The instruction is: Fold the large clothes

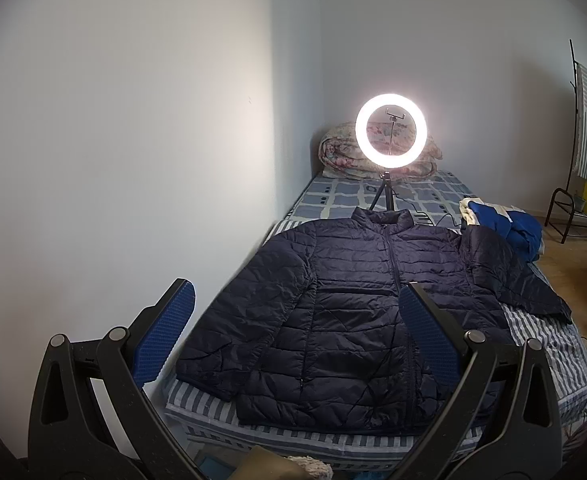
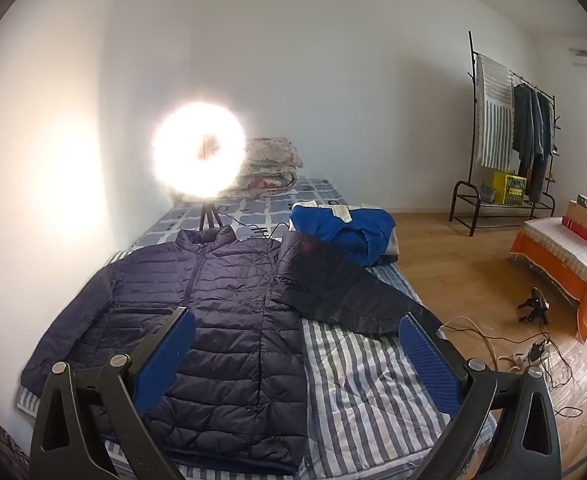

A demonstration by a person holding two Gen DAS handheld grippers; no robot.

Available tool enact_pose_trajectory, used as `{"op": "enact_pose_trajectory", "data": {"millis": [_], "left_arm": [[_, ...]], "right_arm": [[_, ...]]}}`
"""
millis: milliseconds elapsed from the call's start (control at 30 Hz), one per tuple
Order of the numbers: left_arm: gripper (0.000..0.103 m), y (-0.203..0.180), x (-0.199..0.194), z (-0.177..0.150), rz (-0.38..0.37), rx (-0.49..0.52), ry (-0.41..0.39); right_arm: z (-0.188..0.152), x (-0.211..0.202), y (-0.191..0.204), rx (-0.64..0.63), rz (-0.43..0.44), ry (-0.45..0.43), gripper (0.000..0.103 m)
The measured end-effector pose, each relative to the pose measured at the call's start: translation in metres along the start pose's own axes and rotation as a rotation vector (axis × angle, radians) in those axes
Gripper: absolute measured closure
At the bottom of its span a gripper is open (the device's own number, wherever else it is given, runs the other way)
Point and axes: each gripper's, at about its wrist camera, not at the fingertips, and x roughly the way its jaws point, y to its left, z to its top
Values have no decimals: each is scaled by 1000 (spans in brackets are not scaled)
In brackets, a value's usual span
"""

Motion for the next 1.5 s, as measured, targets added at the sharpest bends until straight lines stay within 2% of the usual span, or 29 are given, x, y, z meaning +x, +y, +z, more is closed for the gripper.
{"op": "enact_pose_trajectory", "data": {"millis": [1500], "left_arm": [[0, 0, -7, 1, 5, 7, -21]], "right_arm": [[-2, 4, 10, -6, 19, 3, 0]]}}
